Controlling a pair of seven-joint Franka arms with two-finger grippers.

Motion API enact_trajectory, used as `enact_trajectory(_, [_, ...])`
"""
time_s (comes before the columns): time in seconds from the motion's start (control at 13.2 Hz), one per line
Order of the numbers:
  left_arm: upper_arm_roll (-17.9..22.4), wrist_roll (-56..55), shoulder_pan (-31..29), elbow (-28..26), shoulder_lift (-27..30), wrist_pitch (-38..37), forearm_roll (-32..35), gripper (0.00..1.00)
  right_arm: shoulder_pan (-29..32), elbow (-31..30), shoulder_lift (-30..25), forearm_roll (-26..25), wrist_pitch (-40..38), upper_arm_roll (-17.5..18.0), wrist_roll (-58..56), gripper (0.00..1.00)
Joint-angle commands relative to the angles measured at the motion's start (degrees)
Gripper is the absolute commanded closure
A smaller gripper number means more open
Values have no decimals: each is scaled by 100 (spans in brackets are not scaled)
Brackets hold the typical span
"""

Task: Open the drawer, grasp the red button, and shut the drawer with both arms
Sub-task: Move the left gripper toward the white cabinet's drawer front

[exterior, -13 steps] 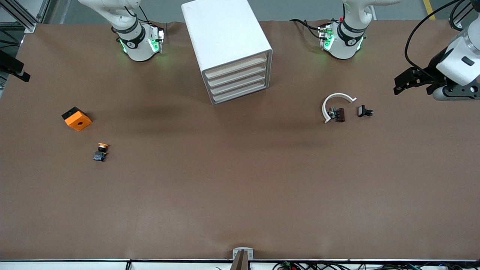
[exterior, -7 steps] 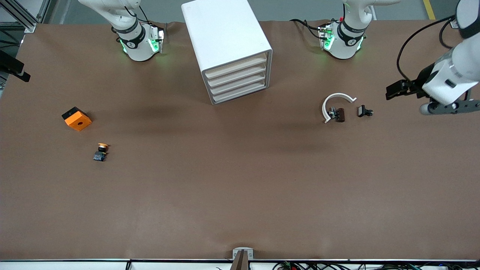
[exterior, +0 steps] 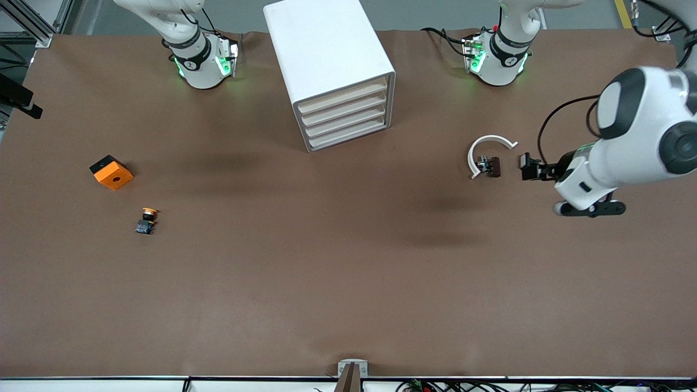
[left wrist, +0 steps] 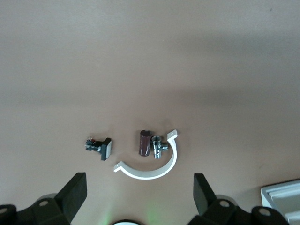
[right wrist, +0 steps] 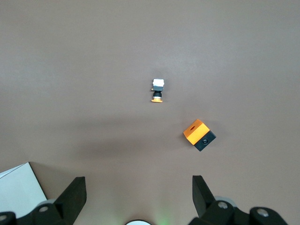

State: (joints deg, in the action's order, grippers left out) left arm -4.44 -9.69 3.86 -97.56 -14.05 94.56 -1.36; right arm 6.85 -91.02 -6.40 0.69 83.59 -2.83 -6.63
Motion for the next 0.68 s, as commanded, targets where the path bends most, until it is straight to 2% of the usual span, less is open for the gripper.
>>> enact_trajectory(0.0, [-31,-714,377,105,-386,124,4,0,150,111,164,-60,43,63,-14,0])
enact_trajectory(0.23, [-40,-1778,826,132,-694,344,4,0,107,348,691,-77,122,63,-75,0])
enact_trajectory(0.38, [-48,-2506,1081,193,-887,344,-40,0,106,445,737,-77,131,63,-75,0])
enact_trajectory(0.61, [-57,-4113,1336,605,-1335,353,-916,0,141,436,798,-69,122,63,-75,0])
